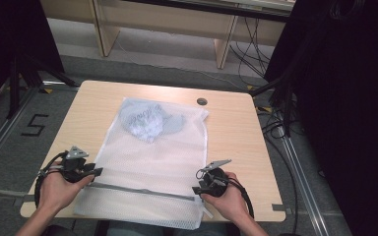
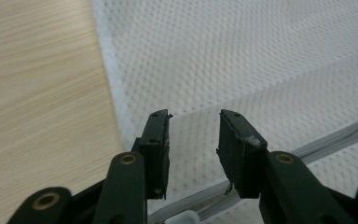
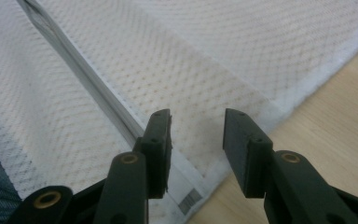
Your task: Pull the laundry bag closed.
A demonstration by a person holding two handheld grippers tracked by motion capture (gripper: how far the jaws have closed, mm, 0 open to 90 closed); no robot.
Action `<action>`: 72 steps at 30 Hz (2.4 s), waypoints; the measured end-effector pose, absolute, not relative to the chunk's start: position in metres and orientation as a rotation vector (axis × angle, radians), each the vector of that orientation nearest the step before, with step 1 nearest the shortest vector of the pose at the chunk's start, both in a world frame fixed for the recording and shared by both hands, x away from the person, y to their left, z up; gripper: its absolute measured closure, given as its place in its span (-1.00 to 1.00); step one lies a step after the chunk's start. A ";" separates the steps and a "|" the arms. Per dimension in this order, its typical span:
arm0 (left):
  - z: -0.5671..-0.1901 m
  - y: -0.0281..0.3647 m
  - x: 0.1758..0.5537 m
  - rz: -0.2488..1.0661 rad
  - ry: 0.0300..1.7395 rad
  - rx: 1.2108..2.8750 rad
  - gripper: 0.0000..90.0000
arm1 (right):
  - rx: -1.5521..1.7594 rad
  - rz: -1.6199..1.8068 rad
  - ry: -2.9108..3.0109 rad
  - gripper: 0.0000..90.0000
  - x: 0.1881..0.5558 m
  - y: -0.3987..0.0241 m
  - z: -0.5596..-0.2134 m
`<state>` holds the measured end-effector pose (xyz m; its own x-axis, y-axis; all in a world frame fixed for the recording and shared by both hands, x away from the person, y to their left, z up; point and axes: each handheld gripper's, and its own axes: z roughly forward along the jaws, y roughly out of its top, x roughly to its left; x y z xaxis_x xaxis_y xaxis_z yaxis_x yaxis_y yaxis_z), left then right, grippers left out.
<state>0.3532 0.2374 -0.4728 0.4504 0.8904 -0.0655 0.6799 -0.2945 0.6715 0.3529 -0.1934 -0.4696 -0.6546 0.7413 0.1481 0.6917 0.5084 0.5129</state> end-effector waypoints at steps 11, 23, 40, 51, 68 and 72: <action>-0.478 0.246 0.357 0.398 1.405 2.061 0.90 | 1.060 1.001 2.630 0.62 0.347 -0.167 -0.460; -0.481 0.254 0.363 0.320 1.485 2.075 0.99 | 0.987 1.100 2.671 0.61 0.349 -0.124 -0.458; -0.488 0.257 0.370 0.233 1.586 2.057 0.99 | 0.870 1.147 2.733 0.64 0.357 -0.064 -0.452; -0.486 0.254 0.368 0.193 1.610 2.079 0.99 | 0.825 1.149 2.795 0.63 0.355 -0.031 -0.457; -0.490 0.255 0.368 0.126 1.667 2.101 0.99 | 0.828 1.197 2.866 0.63 0.358 0.016 -0.472; -0.490 0.255 0.369 0.117 1.666 2.110 0.99 | 0.796 1.220 2.876 0.63 0.362 0.029 -0.472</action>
